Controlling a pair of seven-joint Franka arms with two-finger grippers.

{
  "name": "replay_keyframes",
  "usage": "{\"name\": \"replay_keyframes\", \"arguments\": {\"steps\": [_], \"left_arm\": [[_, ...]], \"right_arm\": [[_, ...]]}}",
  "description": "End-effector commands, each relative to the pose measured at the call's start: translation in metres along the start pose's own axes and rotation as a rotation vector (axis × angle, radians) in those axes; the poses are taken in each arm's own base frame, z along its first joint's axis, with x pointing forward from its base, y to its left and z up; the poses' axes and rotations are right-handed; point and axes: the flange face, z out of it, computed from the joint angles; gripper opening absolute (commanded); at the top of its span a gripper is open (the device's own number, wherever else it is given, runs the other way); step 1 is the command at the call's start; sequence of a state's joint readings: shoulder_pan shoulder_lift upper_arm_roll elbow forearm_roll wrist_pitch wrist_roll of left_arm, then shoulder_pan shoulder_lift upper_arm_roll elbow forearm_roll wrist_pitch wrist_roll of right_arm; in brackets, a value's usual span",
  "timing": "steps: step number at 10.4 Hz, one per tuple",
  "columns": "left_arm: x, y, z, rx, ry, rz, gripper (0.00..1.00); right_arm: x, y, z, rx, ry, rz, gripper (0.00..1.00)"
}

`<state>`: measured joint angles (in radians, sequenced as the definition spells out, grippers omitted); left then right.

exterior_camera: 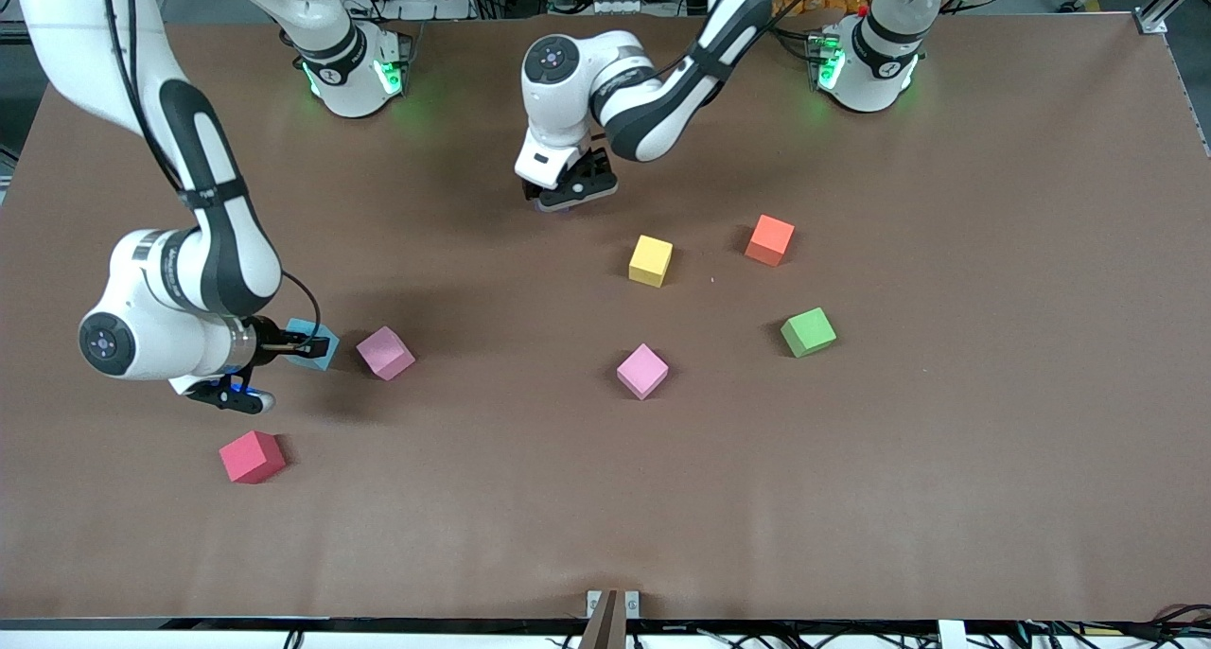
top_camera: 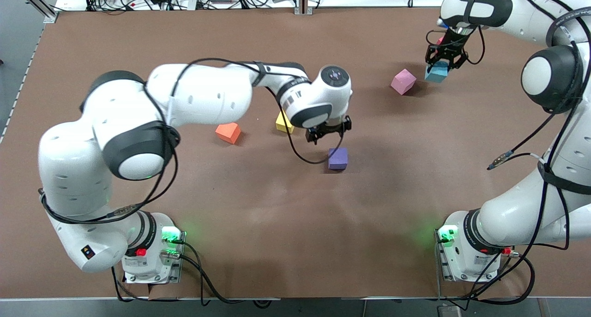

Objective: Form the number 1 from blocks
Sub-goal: 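Grasp the cyan cube with the right gripper while the left gripper grasps yellow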

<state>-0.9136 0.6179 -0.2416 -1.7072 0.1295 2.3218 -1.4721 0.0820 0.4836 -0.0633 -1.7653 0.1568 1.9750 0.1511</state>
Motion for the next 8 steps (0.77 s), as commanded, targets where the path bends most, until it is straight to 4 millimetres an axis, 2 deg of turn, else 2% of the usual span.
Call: {"name": "replay_keyframes", "arguments": {"steps": [1,2,3,4,6,7,8], "left_arm": [[-0.014,0.01,0.004,-0.007,0.022,0.036,1.0],[0.002,0.009,-0.004,-0.016,0.024,-0.013,1.0],[0.038,-0.001,-0.011,0.009,0.019,-0.133,1.0],[0.06,-0.01,-0.016,0.03,0.025,-0.289,1.0],[0.113,-0.042,-0.026,0.062,0.048,-0.536,1.0],[0.133,-0.062,-0.024,0.08,0.04,-0.634,1.0],[0.135,-0.075,-0.008,0.116,0.037,-0.741,1.0]], "right_arm": [[-0.021,-0.027,-0.017,-0.019,0.023,0.02,0.59],[-0.023,-0.031,-0.02,-0.019,0.027,0.026,0.59],[-0.023,-0.032,-0.021,-0.017,0.03,0.025,0.6],[-0.022,-0.032,-0.02,-0.017,0.03,0.026,0.6],[-0.022,-0.031,-0.02,-0.016,0.028,0.028,0.6],[-0.022,-0.031,-0.02,-0.016,0.028,0.03,0.6],[-0.023,-0.033,-0.019,-0.014,0.028,0.027,0.6]]}}
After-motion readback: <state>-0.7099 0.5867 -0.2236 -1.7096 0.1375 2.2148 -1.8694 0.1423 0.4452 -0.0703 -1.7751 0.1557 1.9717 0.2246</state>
